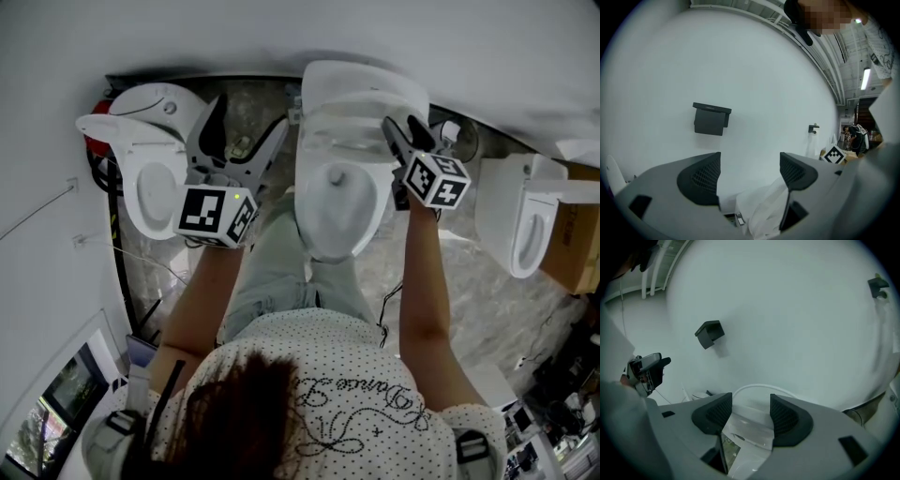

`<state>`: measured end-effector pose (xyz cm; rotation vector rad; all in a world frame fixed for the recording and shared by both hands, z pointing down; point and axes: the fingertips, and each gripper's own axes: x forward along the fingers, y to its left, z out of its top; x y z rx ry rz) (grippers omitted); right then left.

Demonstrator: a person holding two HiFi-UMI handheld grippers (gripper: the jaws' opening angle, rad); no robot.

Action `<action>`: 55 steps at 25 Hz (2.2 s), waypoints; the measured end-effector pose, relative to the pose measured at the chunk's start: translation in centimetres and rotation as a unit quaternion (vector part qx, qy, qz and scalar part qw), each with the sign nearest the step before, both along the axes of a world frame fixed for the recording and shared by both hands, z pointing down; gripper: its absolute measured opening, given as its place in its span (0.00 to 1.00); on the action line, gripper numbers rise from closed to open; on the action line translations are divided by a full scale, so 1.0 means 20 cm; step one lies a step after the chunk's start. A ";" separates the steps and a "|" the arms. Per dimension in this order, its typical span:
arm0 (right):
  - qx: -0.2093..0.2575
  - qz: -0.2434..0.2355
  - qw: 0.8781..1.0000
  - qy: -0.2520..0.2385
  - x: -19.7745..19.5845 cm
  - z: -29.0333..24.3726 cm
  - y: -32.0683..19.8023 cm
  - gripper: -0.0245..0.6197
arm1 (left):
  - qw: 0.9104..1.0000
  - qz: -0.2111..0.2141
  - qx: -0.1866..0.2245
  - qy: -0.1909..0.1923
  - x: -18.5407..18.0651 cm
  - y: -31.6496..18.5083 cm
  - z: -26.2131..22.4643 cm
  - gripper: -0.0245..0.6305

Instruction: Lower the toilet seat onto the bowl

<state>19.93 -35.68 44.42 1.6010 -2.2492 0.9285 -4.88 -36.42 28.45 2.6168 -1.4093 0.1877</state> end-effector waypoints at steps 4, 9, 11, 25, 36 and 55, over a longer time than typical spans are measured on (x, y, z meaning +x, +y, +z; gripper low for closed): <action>0.009 -0.020 1.000 -0.005 -0.03 -0.01 0.11 0.44 | 1.000 -0.007 0.003 -0.002 0.05 0.10 -0.01 0.62; 0.022 -0.076 0.997 -0.023 -0.04 -0.03 0.23 0.43 | 1.000 -0.015 0.013 0.000 0.12 0.23 -0.06 0.62; 0.026 -0.111 0.993 -0.032 -0.04 -0.04 0.27 0.43 | 1.000 -0.025 0.017 0.002 0.14 0.29 -0.09 0.62; -0.070 -0.197 0.978 -0.005 -0.14 0.00 0.60 0.40 | 0.995 -0.094 0.042 -0.005 0.10 0.78 -0.19 0.62; -0.089 -0.195 0.977 0.021 -0.21 0.06 0.83 0.42 | 0.994 -0.109 0.025 -0.002 -0.07 1.04 -0.09 0.62; -0.069 -0.073 0.989 0.109 -0.24 0.18 1.17 0.44 | 0.998 -0.005 0.052 0.019 -0.50 1.12 -0.08 0.12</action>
